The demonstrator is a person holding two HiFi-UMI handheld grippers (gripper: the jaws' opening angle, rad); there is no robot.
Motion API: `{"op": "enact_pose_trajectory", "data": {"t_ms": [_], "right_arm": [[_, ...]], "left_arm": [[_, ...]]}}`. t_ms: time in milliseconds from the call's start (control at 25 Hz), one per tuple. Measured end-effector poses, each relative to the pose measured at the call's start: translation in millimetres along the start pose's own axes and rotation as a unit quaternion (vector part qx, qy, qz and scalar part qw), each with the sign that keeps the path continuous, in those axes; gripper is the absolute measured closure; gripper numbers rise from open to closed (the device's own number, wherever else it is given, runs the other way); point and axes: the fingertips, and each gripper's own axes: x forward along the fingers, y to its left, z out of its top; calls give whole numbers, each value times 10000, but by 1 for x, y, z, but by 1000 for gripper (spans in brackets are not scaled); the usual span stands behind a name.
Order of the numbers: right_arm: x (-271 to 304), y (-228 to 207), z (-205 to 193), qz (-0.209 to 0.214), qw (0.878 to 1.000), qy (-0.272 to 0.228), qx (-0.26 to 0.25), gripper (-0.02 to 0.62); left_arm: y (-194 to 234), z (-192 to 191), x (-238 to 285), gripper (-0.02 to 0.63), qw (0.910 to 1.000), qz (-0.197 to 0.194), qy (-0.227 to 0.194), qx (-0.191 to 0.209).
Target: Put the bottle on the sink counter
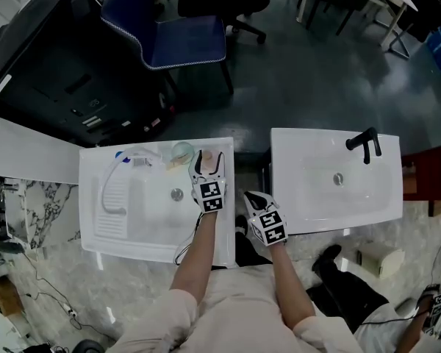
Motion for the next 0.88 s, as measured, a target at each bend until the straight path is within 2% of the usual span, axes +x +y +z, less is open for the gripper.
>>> {"op": "enact_pose_trajectory", "data": {"t_ms": [560, 880], "right_arm": [[2, 7, 7, 4, 10000, -75, -15, 589], [7, 23, 17, -83, 9995, -277, 89, 589]], "left_arm": [[3, -4, -22, 345, 9999, 100, 31, -138], [4, -2, -45, 337, 9997, -257, 51, -24]]}}
